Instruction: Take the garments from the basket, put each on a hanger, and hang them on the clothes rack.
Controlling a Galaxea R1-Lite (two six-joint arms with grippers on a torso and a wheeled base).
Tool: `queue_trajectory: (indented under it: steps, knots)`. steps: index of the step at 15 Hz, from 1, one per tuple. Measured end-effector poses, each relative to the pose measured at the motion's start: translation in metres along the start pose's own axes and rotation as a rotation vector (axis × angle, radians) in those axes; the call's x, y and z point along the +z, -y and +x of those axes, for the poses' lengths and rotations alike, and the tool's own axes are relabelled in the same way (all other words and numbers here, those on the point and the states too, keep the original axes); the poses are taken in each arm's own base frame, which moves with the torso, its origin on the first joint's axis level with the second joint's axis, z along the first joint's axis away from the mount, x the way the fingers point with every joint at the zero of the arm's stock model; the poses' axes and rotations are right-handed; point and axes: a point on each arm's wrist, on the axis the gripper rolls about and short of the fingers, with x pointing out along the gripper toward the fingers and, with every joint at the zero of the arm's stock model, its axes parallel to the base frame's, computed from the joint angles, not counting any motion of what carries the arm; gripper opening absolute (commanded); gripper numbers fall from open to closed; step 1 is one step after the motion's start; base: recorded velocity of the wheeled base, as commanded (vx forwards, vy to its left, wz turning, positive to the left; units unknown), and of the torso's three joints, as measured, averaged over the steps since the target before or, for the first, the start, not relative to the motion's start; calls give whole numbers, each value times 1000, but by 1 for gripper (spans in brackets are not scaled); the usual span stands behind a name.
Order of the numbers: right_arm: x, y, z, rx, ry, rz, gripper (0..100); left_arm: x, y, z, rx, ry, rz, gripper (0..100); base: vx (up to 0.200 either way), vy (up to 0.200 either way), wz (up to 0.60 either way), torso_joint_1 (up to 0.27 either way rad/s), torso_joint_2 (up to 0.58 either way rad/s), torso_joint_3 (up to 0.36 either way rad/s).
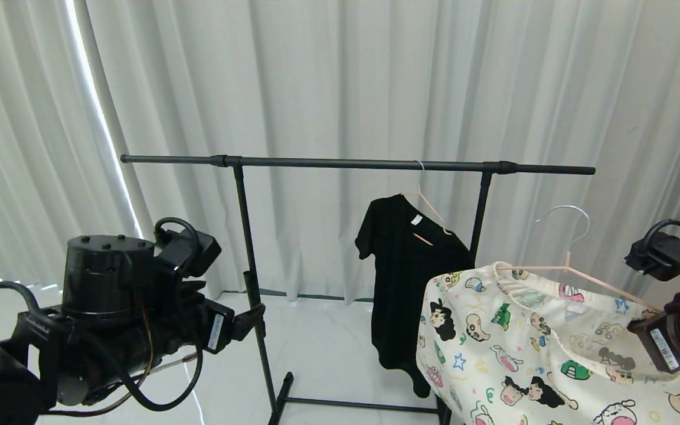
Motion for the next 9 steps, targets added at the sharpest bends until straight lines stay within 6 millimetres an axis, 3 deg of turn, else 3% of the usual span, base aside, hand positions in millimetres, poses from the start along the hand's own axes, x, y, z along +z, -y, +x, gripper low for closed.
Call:
queue_trajectory:
  steps: [2,4,6,9]
  knots:
    - [-3,7,0,-74,-55,16,0,1,-2,-23,-56,-162,-40,100,0,0,0,0,0,0]
    - [-3,15,1,-132,-97,37,0,3,-1,-43,-75,-147,-67,100,0,0,0,0,0,0]
    - [-5,23,4,-204,-137,61,0,-4,-3,-51,39,-156,-78,100,0,0,0,0,0,0]
    - [-3,28,10,-257,-155,74,0,-8,-3,-56,74,-152,-95,100,0,0,0,0,0,0]
